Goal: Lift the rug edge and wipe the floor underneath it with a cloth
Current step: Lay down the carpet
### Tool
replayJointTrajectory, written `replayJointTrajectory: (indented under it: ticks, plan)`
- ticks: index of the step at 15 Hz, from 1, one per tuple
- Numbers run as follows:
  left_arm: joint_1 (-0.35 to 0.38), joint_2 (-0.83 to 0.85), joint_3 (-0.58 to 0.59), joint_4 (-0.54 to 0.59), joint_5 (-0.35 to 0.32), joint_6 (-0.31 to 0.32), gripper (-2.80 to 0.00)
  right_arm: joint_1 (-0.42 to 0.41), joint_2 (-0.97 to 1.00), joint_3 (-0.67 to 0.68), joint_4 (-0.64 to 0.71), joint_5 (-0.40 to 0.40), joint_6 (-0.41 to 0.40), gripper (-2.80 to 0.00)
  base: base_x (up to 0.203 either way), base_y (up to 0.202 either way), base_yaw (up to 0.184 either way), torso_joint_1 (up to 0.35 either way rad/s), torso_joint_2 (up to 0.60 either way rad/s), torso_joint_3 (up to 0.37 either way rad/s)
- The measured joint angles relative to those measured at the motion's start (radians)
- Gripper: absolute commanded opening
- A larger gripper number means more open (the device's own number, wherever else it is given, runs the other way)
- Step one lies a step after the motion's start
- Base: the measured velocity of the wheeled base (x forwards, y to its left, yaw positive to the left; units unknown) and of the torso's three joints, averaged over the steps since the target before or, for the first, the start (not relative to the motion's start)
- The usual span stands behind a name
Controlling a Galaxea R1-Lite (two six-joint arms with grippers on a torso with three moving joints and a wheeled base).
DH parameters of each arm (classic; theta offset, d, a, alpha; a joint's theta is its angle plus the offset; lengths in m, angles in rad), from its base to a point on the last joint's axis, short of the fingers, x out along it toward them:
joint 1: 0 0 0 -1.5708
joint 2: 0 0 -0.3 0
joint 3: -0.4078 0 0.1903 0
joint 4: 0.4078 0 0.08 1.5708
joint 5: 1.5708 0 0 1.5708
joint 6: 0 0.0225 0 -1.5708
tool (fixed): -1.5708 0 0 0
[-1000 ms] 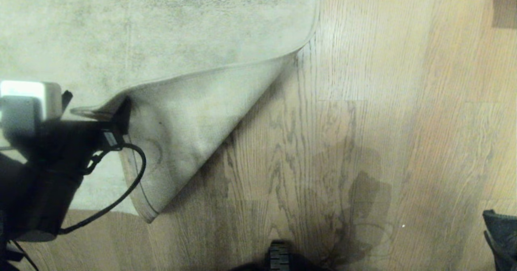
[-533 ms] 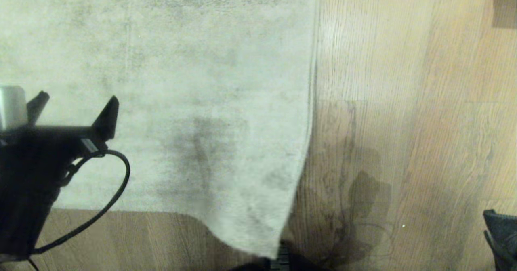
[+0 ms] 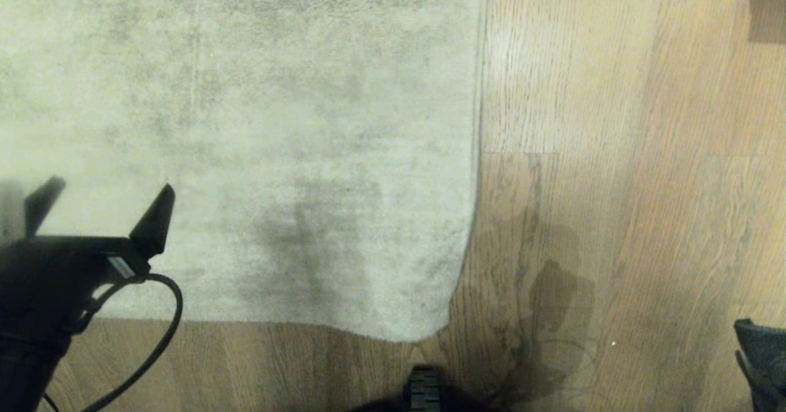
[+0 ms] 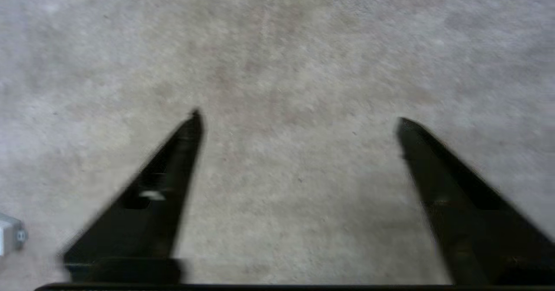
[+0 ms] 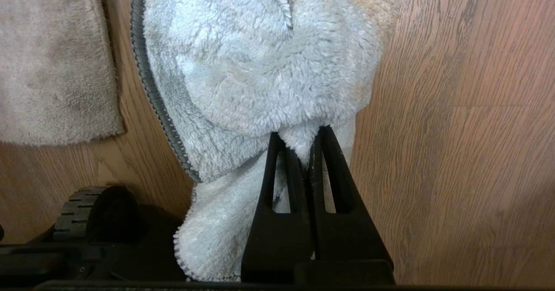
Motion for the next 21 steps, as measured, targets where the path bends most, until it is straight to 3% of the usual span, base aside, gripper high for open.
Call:
replayJointTrajectory:
  ticks: [6, 13, 18, 21]
  plan:
    - [-0.103, 0.007, 0.034, 0.0, 0.014, -0.009, -2.8, 0.0, 0.0, 0.0, 0.0, 0.0, 0.0, -2.8, 0.0, 0.0, 0.0, 0.0, 0.0, 0.0]
    - [-0.304, 0.106, 0.033, 0.036, 0.014, -0.074, -2.8, 0.0, 0.0, 0.0, 0.0, 0.0, 0.0, -2.8, 0.0, 0.0, 0.0, 0.0, 0.0, 0.0]
    - [-0.361, 0.349, 0.012, 0.029, 0.012, -0.167, -2.8, 0.0, 0.0, 0.0, 0.0, 0.0, 0.0, -2.8, 0.0, 0.0, 0.0, 0.0, 0.0, 0.0]
    - [-0.367, 0.557, -0.08, 0.01, 0.011, -0.216, -2.8, 0.0, 0.0, 0.0, 0.0, 0.0, 0.0, -2.8, 0.0, 0.0, 0.0, 0.0, 0.0, 0.0]
